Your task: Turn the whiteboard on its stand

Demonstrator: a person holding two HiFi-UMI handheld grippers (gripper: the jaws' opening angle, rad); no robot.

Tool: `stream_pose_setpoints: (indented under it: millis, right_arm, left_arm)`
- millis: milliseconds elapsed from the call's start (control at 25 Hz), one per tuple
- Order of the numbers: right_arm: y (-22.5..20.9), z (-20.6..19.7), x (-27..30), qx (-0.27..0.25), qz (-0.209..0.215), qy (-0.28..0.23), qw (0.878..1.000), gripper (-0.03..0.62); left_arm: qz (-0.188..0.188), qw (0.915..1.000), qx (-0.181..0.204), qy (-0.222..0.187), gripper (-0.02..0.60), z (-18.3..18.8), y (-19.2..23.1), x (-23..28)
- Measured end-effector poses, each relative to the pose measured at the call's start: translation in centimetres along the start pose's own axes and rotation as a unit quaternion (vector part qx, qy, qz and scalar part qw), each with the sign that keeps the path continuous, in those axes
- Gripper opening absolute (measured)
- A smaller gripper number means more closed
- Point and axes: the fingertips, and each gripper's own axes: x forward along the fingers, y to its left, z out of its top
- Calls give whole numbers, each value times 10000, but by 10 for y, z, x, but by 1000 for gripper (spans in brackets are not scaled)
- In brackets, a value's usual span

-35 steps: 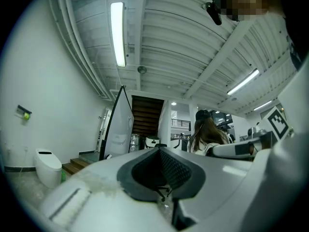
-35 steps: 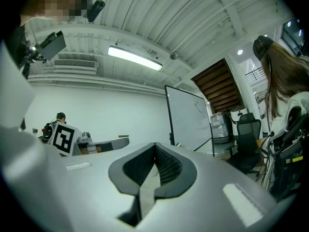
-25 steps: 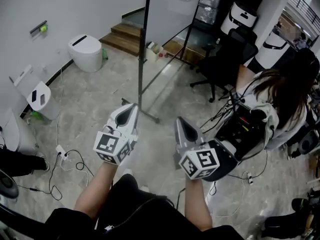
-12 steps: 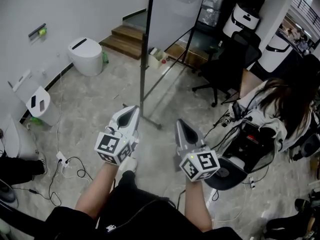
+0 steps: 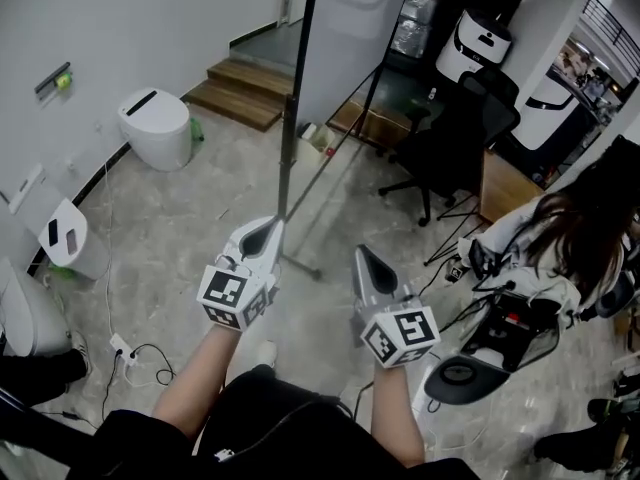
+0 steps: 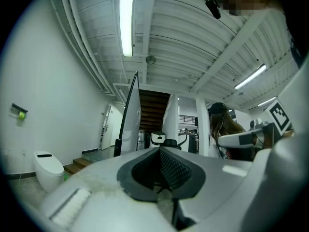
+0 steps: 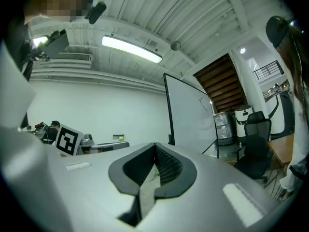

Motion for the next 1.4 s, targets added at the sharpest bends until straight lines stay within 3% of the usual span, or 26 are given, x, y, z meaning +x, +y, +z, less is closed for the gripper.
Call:
stream_pose_setpoints:
  millis: [360,760,1160,1400]
  right_arm:
    - [-17,7,86,-26,-406,-118,9991,8]
    - [-59,15,120,-59,-765,-233,9968,9]
    - [-99,24,131,-30,-766,-194,9969,8]
    - [-111,19,157,84,-570,-122,9983,8]
  left_arm:
    - [-441,9988,181,130,3,-4,77,66]
    - [-704,9971,222,188,3,-9,108,141]
    - [-592,9977,297,130,5,-5,107,191]
    - [-299,9985,337,311,15,-16,131,210]
